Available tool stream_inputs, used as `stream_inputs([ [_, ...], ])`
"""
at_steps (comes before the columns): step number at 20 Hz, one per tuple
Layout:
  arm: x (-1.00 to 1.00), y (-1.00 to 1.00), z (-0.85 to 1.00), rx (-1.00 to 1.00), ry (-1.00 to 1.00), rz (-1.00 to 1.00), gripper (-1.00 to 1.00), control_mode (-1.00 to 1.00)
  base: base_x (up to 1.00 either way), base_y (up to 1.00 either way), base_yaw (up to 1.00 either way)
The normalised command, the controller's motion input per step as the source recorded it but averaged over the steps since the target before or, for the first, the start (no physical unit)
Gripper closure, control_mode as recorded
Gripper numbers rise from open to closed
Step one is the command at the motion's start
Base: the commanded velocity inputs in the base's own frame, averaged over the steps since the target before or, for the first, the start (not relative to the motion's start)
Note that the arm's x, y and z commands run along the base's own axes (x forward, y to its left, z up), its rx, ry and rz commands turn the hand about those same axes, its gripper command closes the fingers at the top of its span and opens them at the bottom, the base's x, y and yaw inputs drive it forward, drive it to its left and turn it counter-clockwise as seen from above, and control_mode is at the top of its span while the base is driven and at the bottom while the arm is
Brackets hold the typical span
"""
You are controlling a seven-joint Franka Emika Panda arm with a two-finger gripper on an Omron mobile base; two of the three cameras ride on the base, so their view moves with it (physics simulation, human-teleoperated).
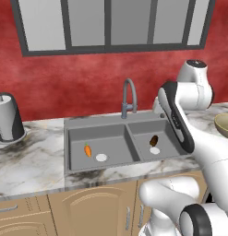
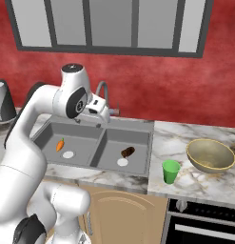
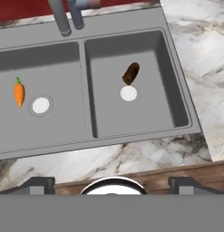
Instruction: Remove the sweet potato and carrot from the sink. Then move the bowl and cup from the counter to the sink for washing.
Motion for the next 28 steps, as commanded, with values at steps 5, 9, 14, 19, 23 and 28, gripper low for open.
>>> stream_inputs([
  [5, 0.00, -0.15, -0.18, 0.00, 0.00, -0.07, -1.00, -1.00, 0.00, 0.00, 0.00],
  [9, 0.00, -0.17, -0.17, 0.00, 0.00, -0.06, -1.00, -1.00, 0.00, 0.00, 0.00],
  [14, 0.00, -0.19, -0.18, 0.00, 0.00, -0.01, -1.00, -1.00, 0.00, 0.00, 0.00],
  [19, 0.02, -0.17, -0.18, 0.00, 0.01, 0.00, -1.00, -1.00, 0.00, 0.00, 0.00],
  [23, 0.04, -0.14, -0.19, 0.02, 0.00, 0.00, -1.00, -1.00, 0.00, 0.00, 0.00],
  [28, 0.06, -0.16, -0.20, 0.03, 0.00, 0.00, -1.00, -1.00, 0.00, 0.00, 0.00],
])
